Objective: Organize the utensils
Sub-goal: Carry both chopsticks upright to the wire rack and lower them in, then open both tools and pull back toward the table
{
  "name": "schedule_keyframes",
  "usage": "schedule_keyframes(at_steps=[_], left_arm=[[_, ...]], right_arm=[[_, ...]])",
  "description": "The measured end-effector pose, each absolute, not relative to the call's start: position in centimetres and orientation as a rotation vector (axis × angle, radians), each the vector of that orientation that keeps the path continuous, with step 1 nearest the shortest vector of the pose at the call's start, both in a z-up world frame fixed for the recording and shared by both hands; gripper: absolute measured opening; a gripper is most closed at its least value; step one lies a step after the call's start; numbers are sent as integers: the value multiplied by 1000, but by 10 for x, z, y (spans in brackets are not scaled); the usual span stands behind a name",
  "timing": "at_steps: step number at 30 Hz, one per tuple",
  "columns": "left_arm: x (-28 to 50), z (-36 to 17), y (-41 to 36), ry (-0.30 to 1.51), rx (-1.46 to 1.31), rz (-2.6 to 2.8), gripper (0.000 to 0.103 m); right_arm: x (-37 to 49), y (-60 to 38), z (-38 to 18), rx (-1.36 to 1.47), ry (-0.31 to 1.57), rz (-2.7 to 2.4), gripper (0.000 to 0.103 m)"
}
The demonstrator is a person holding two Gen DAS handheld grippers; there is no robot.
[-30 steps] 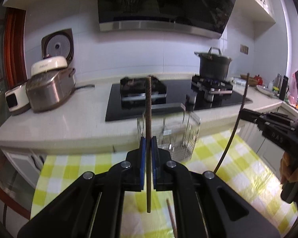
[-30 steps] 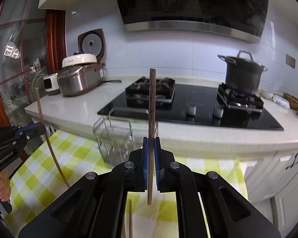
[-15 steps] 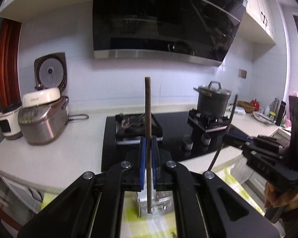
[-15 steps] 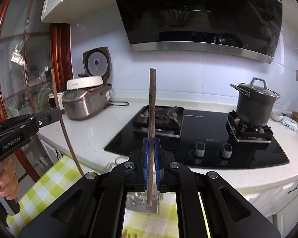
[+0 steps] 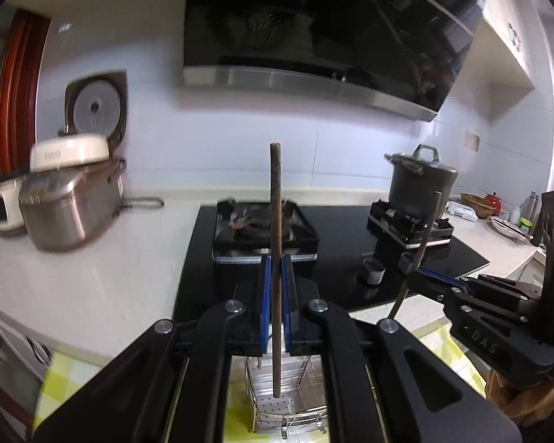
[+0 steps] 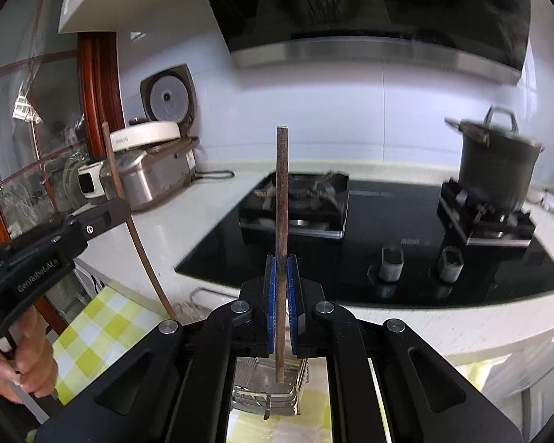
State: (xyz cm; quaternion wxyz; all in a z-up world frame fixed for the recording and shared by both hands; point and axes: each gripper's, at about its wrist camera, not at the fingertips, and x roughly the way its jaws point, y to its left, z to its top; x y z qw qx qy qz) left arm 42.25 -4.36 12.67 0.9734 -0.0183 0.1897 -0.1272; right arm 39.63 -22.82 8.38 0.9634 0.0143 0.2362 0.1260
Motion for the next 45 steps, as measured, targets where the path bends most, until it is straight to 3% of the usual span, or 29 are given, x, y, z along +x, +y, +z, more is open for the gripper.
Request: schedule_keyframes(at_steps=[14, 25, 34, 37, 38, 39, 40, 42, 45], left_arm=[[439, 45, -34, 488, -18, -231, 6], [420, 44, -26, 503, -32, -212, 7], [348, 56, -7, 467, -16, -198, 7], [313, 50, -3, 472, -7, -193, 20], [305, 47, -1, 474, -7, -190, 32], [291, 43, 2, 476, -11, -186, 46], [275, 37, 7, 481, -19, -178, 50], [253, 24, 15, 503, -26, -158, 54], [225, 3, 30, 544, -54, -138, 63]], right_arm=[[407, -221, 35, 24, 564, 274, 9], [388, -226, 36, 32, 574, 255, 10], [319, -250, 46, 50, 547, 235, 10], [287, -251, 41, 47, 556, 239, 10], [276, -252, 38, 47, 558, 239, 11], [262, -253, 33, 51, 559, 235, 20], [254, -254, 30, 56, 560, 233, 44], [227, -259, 20, 76, 546, 221, 77], [200, -258, 2, 49, 565, 202, 77]])
